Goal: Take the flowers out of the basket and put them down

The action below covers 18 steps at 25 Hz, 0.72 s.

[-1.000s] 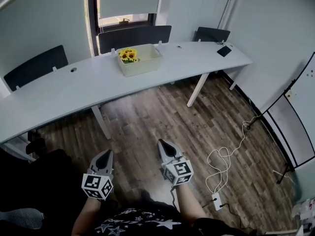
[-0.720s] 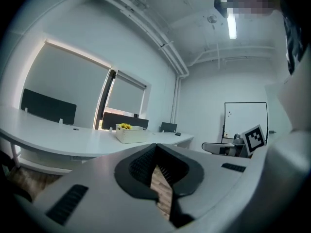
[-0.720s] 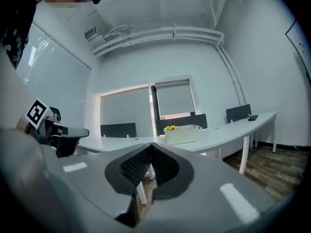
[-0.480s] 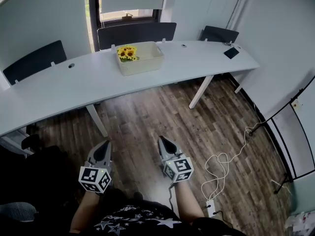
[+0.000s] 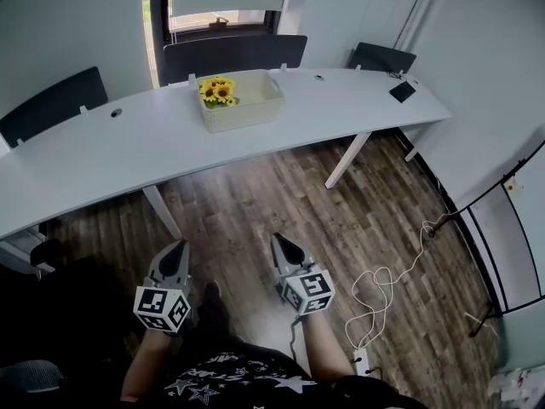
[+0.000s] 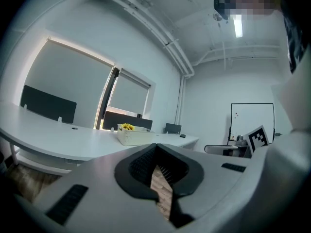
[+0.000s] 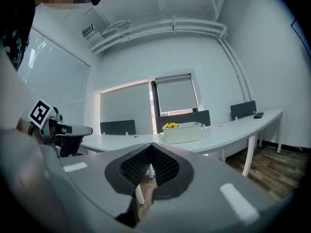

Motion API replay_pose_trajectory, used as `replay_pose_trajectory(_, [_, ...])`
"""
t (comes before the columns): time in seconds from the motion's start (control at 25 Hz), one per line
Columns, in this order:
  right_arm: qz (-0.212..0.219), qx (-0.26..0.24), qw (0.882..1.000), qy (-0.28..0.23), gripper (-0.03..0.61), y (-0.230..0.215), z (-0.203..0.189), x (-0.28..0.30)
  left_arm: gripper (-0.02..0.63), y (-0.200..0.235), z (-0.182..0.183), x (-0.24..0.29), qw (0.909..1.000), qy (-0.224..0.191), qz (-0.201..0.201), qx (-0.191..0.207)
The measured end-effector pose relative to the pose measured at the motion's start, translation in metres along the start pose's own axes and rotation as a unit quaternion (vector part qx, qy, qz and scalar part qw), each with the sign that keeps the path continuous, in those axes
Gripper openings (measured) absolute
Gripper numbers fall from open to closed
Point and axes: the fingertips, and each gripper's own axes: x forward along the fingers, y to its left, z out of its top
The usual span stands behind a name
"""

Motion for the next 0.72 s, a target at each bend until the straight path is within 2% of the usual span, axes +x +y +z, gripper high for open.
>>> replay_pose_trajectory(0.2, [-0.018,-0.011,1.000,0.007,0.003,-0.022,0.006,0.031,0.009,0.022,0.003,0.043,0.9999,0.003,-0.016,-0.005])
replay_pose_trajectory(0.72, [-0.047,-0.013,0.999,0.009,0.003,-0.063,0.042,0.159,0.009,0.107,0.035,0.157,0.9988,0.005,-0.046,-0.015])
